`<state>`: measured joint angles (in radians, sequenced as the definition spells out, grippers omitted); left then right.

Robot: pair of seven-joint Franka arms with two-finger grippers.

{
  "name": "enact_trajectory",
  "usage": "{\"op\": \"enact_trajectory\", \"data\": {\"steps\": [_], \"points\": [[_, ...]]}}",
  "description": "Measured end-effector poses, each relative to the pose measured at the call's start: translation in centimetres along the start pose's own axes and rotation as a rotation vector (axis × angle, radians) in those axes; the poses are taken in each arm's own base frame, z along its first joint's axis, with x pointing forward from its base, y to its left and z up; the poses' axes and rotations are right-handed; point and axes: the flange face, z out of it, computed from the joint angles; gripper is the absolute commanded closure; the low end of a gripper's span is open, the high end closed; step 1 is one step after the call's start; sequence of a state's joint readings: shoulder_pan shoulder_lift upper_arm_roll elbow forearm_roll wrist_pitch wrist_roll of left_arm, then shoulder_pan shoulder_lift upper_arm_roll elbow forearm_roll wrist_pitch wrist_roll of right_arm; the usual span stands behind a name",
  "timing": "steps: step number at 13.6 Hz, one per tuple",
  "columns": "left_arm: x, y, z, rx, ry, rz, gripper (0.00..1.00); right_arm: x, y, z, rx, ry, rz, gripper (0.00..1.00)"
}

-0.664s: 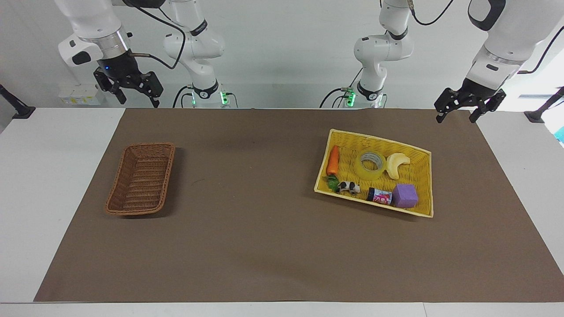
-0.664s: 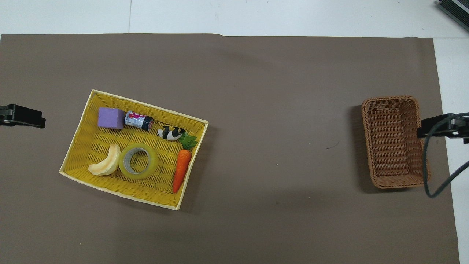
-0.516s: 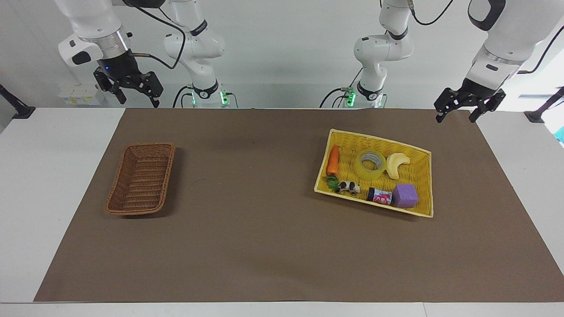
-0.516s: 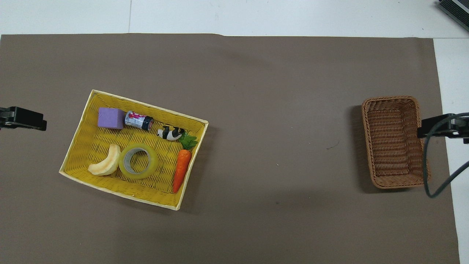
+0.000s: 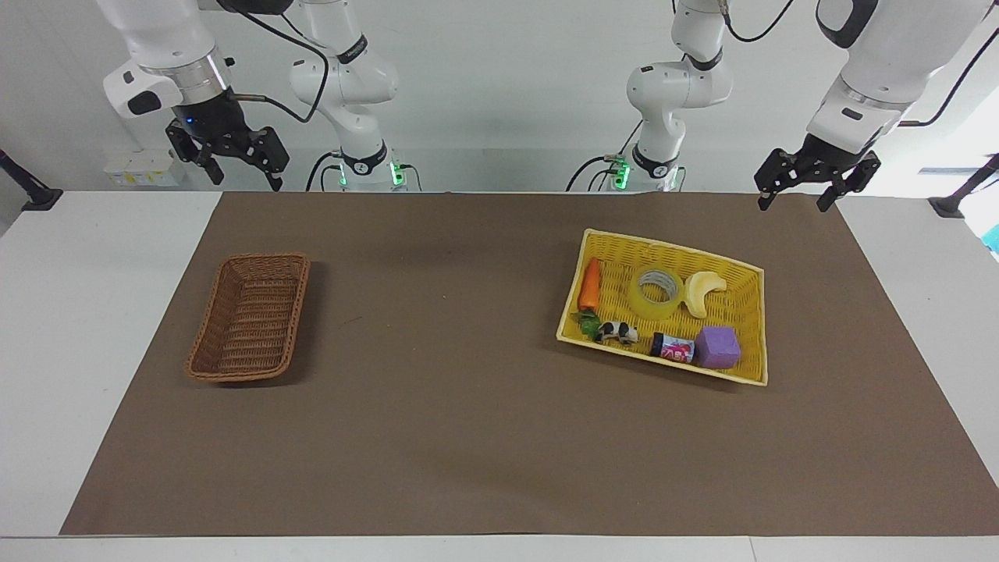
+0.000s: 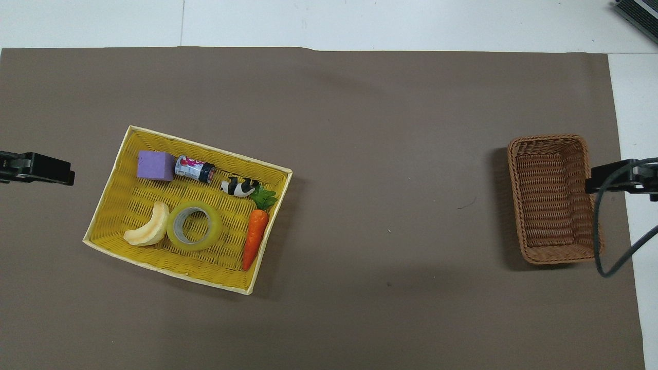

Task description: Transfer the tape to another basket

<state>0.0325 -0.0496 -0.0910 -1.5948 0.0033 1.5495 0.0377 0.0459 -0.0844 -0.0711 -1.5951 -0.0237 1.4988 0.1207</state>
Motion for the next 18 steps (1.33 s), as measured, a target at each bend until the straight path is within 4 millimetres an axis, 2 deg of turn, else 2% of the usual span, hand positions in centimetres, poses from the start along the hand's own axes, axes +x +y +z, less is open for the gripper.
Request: {"op": "enact_trajectory", "data": {"steps": [12, 18], "points": [[0.0, 0.1, 0.1, -0.002, -0.001, 0.0, 0.0, 0.0, 0.0, 0.0, 0.0, 0.0, 0.0, 0.0], [0.9, 0.0, 1.9, -0.006, -0.036, 0.0, 0.0, 0.0, 0.0, 0.0, 0.0, 0.0, 0.0, 0.0]]}}
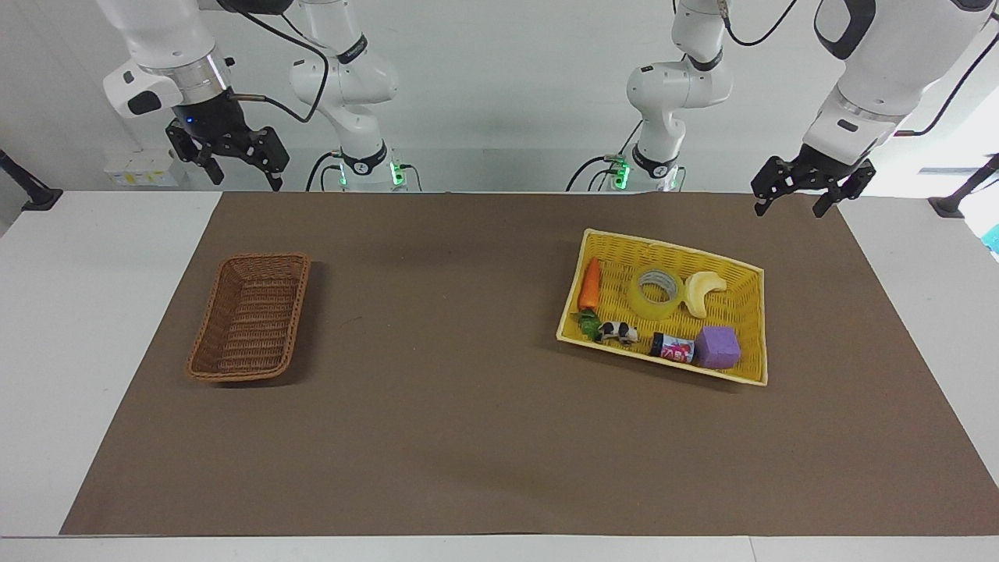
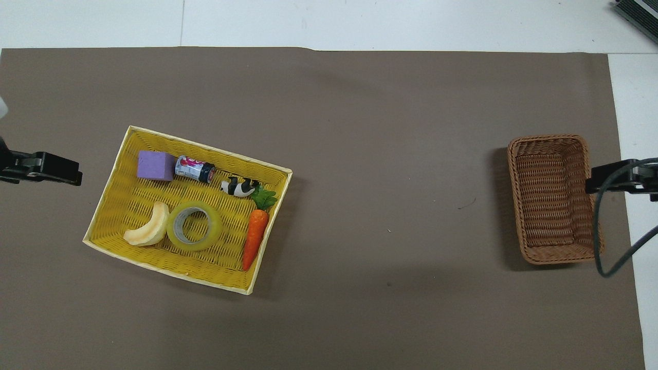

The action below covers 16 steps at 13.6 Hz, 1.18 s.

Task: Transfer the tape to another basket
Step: 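Reach the left gripper down into the yellow basket onto the tape roll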

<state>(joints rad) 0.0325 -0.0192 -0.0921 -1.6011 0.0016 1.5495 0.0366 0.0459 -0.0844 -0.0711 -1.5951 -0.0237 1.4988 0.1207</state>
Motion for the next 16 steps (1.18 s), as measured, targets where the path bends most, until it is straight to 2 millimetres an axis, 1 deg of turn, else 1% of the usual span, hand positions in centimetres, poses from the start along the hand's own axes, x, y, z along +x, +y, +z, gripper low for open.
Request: {"op": "enact_trajectory", "data": {"steps": [3, 5, 6, 7, 8, 11, 14, 15, 16], "points": [[1.0, 0.3, 2.4, -0.008, -0.029, 0.006, 0.0, 0.0, 0.0, 0.0, 0.0, 0.0, 0.0, 0.0], [1.2, 0.6, 4.8, -0.014, -0.046, 0.01, 0.0, 0.0, 0.0, 0.0, 0.0, 0.0, 0.0, 0.0], [1.2, 0.9, 6.3, -0.016, -0.059, 0.016, 0.1, 0.0, 0.0, 0.0, 0.0, 0.0, 0.0, 0.0], [1.2, 1.4, 7.9, -0.018, -0.07, 0.024, 0.12, 0.0, 0.0, 0.0, 0.0, 0.0, 0.0, 0.0], [1.2, 2.1, 9.4, -0.021, -0.074, 0.035, 0.12, 0.0, 0.0, 0.0, 0.0, 0.0, 0.0, 0.0], [0.9, 4.7, 14.1, -0.023, -0.073, 0.078, 0.12, 0.0, 0.0, 0.0, 0.0, 0.0, 0.0, 0.0], [-0.3, 7.0, 19.3, -0.019, -0.092, 0.12, 0.22, 0.0, 0.0, 0.0, 0.0, 0.0, 0.0, 0.0], [-0.9, 7.5, 21.4, -0.018, -0.089, 0.13, 0.25, 0.0, 0.0, 0.0, 0.0, 0.0, 0.0, 0.0], [-1.6, 7.9, 23.4, -0.017, -0.086, 0.137, 0.31, 0.0, 0.0, 0.0, 0.0, 0.0, 0.0, 0.0]]}}
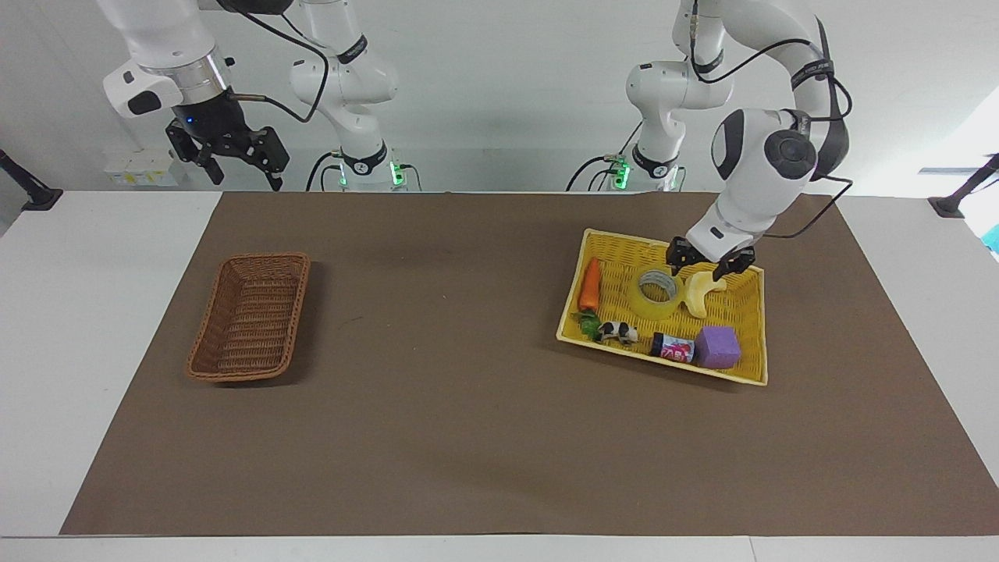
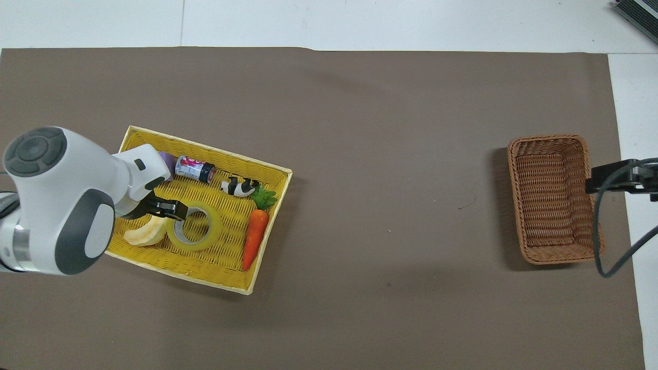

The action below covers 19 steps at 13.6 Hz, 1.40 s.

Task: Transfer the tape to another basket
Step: 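Reach the left gripper down into the yellow basket onto the tape roll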

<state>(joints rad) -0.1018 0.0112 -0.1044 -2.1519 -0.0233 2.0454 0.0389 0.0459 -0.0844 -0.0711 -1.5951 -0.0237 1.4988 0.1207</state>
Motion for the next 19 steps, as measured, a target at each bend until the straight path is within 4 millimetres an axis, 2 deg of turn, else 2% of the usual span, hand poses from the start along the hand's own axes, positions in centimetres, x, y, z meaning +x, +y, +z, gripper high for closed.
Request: {"op": "enact_trajectory", "data": {"steps": [2, 5, 7, 8, 9, 13, 15, 19], "points": [[-1.0, 0.5, 3.4, 0.003, 0.008, 0.009, 0.37, 0.0, 0.0, 0.0, 0.0, 0.0, 0.0, 0.0], [-1.9, 1.0, 6.0, 0.005, 0.024, 0.02, 0.39, 0.0, 0.0, 0.0, 0.0, 0.0, 0.0, 0.0], [-2.1, 1.0, 6.5, 0.006, 0.033, 0.02, 0.66, 0.0, 0.0, 0.0, 0.0, 0.0, 0.0, 0.0], [-2.1, 1.0, 6.6, 0.006, 0.033, 0.019, 0.95, 0.0, 0.0, 0.0, 0.0, 0.0, 0.0, 0.0], [-2.1, 1.0, 6.7, 0.006, 0.033, 0.017, 1.0, 0.0, 0.0, 0.0, 0.0, 0.0, 0.0, 0.0], [-2.1, 1.1, 6.7, 0.006, 0.038, 0.0, 1.0, 0.0, 0.0, 0.0, 0.0, 0.0, 0.0, 0.0], [-1.8, 1.0, 5.5, 0.004, 0.006, -0.013, 1.0, 0.0, 0.0, 0.0, 0.0, 0.0, 0.0, 0.0], [0.0, 0.6, -2.6, 0.001, -0.029, -0.022, 1.0, 0.0, 0.0, -0.1, 0.0, 0.002, 0.0, 0.0]]}}
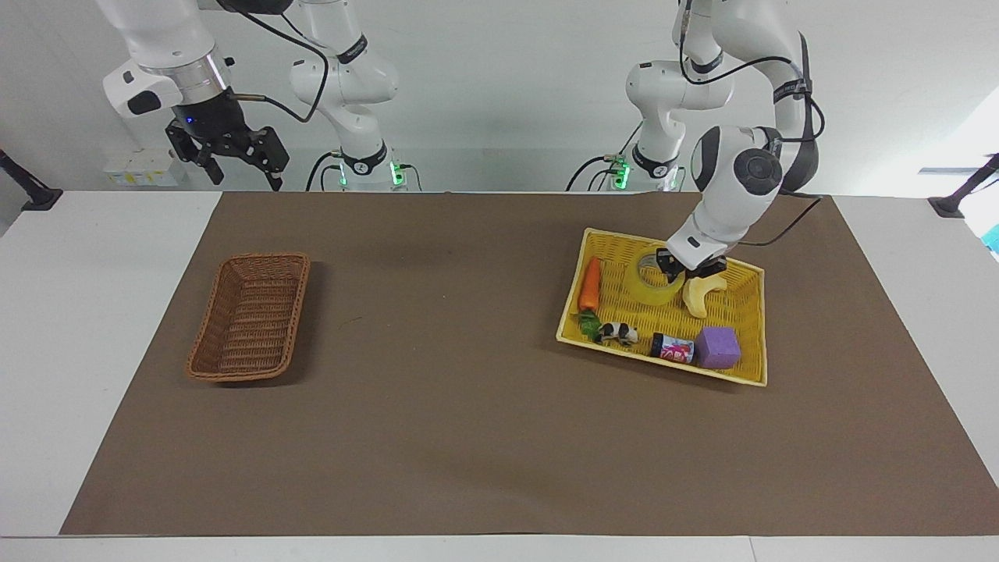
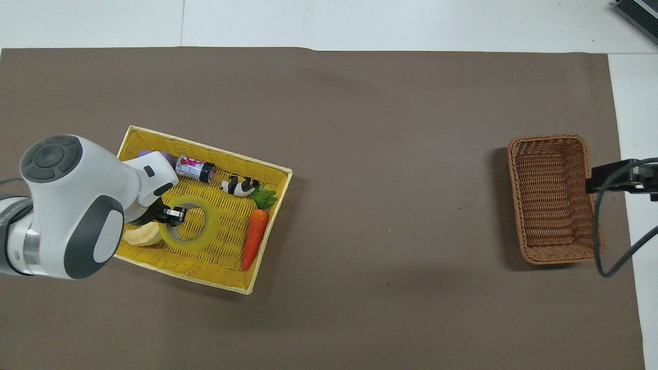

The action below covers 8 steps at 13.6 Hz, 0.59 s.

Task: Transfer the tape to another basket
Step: 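Grasp the tape roll with the left gripper and lift it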

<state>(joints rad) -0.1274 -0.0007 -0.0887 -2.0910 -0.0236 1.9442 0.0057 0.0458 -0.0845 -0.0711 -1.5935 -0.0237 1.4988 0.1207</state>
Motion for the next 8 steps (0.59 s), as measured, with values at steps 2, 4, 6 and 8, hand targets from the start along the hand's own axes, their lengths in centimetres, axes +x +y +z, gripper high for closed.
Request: {"op": "enact_trajectory", "data": {"steps": [2, 4, 6, 8], "points": [[0.2, -0.1, -3.5, -0.001, 0.005, -0.005, 1.0, 0.0, -0.2, -0.1, 0.002, 0.006, -0.009, 0.0], [0.3, -0.9, -6.6, -0.003, 0.021, -0.022, 1.0, 0.1, -1.2, -0.2, 0.024, 0.023, -0.051, 0.0], [0.3, -2.2, -9.0, -0.006, 0.034, -0.045, 1.0, 0.3, -1.9, -0.1, 0.062, 0.034, -0.092, 0.0], [0.3, -2.3, -9.6, -0.007, 0.037, -0.056, 1.0, 0.7, -2.3, 0.3, 0.09, 0.054, -0.139, 0.0]]}}
